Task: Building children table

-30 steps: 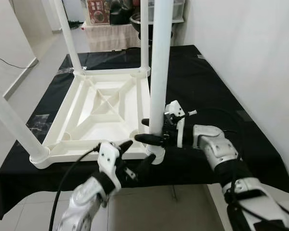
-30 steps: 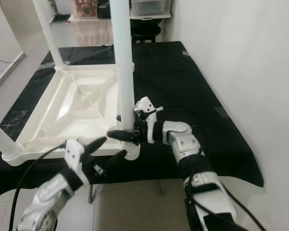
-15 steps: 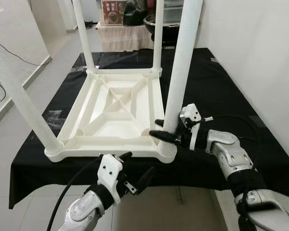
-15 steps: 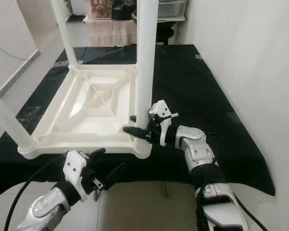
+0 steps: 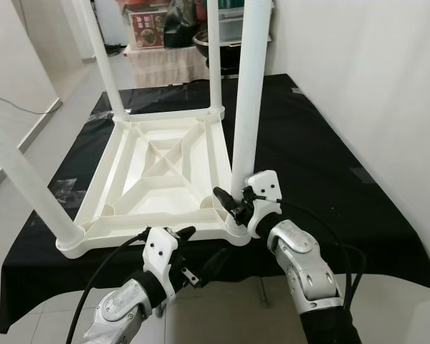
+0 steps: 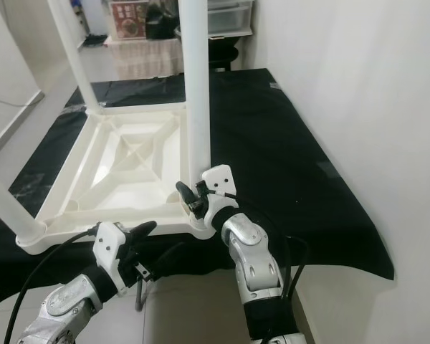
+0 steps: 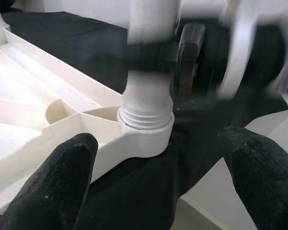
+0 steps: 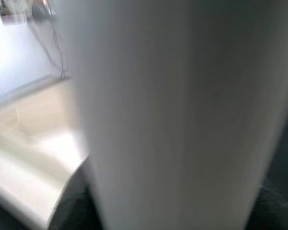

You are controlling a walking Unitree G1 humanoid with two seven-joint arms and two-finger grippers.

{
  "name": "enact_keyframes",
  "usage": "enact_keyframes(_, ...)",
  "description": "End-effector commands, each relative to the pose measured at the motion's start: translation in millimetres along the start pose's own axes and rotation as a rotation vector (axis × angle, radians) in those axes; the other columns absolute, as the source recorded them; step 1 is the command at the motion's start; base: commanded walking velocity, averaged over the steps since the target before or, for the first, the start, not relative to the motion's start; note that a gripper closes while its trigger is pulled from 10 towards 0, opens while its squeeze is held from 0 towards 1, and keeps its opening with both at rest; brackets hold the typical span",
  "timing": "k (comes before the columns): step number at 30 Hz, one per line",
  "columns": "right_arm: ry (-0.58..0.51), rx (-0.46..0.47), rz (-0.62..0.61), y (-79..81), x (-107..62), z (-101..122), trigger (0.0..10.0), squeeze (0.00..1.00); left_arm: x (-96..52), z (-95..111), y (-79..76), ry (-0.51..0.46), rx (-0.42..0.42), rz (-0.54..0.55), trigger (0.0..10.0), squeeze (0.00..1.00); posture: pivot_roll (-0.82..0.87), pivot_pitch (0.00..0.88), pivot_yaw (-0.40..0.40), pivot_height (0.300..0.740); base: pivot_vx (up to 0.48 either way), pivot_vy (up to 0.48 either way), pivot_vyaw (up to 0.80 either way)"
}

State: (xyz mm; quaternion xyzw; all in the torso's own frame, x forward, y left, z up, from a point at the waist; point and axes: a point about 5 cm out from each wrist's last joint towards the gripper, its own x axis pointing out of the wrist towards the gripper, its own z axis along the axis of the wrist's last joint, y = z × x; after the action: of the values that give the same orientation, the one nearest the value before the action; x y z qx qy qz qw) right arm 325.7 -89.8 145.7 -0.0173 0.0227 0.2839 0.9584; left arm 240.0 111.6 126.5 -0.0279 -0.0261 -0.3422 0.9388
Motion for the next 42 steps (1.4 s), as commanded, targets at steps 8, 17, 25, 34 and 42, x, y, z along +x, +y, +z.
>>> enact_keyframes(8, -0.047, -0.046, 0.392, 6.1, 2.7, 28, 10.0, 0.00, 1.4, -3, 1.8, 0.007, -0.028, 0.021, 10.0, 0.00, 0.01, 0.087, 0.034, 0.740, 0.000, 0.000, 0.00)
enact_keyframes(17, -0.008, -0.162, 0.723, -24.0, 9.9, 58, 10.0, 0.00, 4.7, -3, 1.2, -0.002, -0.021, 0.026, 10.0, 0.00, 0.02, 0.085, 0.025, 0.740, 0.000, 0.000, 0.00)
enact_keyframes(25, -0.045, -0.092, 0.718, -28.2, 13.6, 60, 0.0, 0.00, 3.7, -2, 0.3, -0.002, -0.019, 0.030, 10.0, 0.00, 0.02, 0.098, 0.032, 0.740, 0.000, 0.000, 0.00)
enact_keyframes(34, -0.060, -0.098, 0.611, -36.8, 5.1, 49, 0.0, 0.00, 1.9, -1, 0.2, -0.003, -0.021, 0.030, 10.0, 0.00, 0.01, 0.115, 0.040, 0.740, 0.000, 0.000, 0.00)
enact_keyframes(42, 0.029, -0.124, -0.056, 14.6, -13.7, -9, 0.0, 0.00, -0.7, 1, 5.7, -0.001, -0.009, 0.030, 10.0, 0.00, -0.03, 0.136, 0.073, 0.740, 0.000, 0.000, 0.00)
